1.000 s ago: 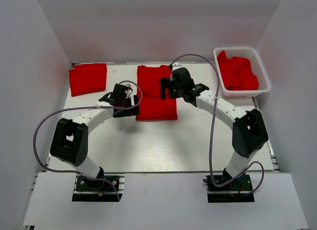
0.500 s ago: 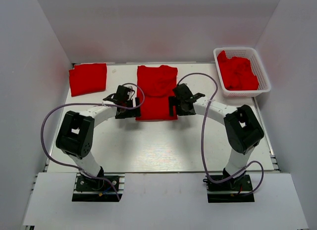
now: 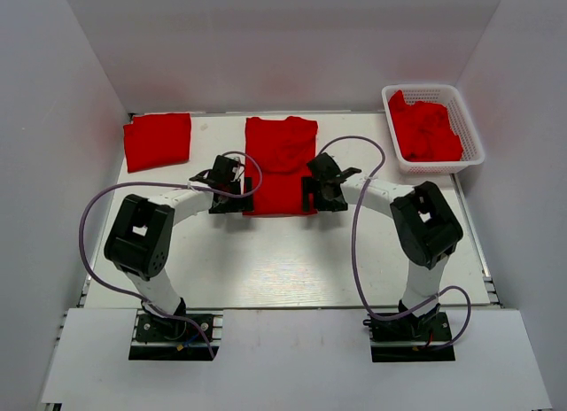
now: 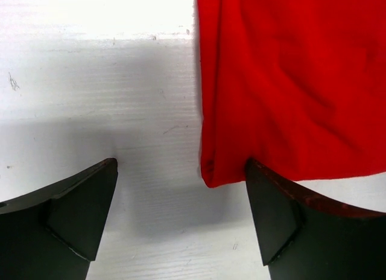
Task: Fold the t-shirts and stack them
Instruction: Grab one side of the 2/3 rectangular tshirt with both arms, then fold the long partially folded tshirt into a neat square
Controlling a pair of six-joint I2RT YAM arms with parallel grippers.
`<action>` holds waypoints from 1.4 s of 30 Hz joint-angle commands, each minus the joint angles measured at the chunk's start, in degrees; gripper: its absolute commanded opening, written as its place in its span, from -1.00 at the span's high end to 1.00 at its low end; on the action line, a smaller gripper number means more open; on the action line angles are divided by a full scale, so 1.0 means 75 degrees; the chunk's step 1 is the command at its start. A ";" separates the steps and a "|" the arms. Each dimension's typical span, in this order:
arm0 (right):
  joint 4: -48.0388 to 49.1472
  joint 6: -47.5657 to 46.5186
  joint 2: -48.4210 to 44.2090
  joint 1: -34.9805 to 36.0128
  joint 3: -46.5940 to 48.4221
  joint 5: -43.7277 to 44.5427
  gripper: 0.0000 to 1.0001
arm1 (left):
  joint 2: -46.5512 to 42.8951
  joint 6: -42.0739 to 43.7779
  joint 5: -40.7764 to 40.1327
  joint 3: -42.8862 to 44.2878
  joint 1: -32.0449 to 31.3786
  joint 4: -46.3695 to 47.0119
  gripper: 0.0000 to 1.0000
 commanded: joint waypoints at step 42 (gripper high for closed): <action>-0.3010 -0.0113 -0.4038 0.0053 -0.0974 -0.1932 1.00 | -0.3604 -0.0358 0.1326 0.0452 -0.0650 -0.3896 1.00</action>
